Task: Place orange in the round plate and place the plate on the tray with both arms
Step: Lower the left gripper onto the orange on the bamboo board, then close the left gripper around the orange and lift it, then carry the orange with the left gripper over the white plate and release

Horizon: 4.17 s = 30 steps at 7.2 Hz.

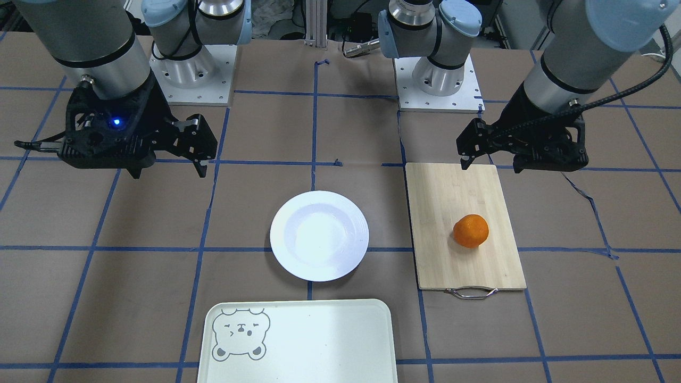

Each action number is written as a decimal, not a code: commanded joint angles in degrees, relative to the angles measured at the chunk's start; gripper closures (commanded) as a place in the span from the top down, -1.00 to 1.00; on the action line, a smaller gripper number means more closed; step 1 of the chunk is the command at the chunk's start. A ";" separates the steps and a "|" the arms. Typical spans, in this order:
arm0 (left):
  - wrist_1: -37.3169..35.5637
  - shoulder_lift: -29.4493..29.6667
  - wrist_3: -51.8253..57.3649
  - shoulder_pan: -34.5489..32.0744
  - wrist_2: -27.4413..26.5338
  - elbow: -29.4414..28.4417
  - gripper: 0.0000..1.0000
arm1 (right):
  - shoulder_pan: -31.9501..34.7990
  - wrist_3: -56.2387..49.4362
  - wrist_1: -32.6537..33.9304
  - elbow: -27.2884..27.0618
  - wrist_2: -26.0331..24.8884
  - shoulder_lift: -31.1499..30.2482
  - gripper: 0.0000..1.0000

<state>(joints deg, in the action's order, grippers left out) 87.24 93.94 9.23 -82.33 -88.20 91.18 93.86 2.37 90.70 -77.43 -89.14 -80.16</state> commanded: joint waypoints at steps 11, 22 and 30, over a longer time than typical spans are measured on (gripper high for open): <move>-11.92 16.26 -0.09 6.04 -0.13 7.17 1.00 | 0.01 0.17 -0.17 0.00 -0.07 0.00 1.00; -16.04 19.70 -4.39 6.04 -0.05 10.07 -1.00 | -0.08 0.17 -0.26 0.00 -0.07 0.00 1.00; -22.47 20.04 -29.87 -16.96 8.70 3.56 -1.00 | -0.08 0.17 -0.26 0.00 -0.07 0.00 1.00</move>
<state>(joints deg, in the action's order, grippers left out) 66.24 113.23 -16.81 -94.44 -83.77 94.69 93.78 2.55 90.44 -77.43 -89.21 -80.16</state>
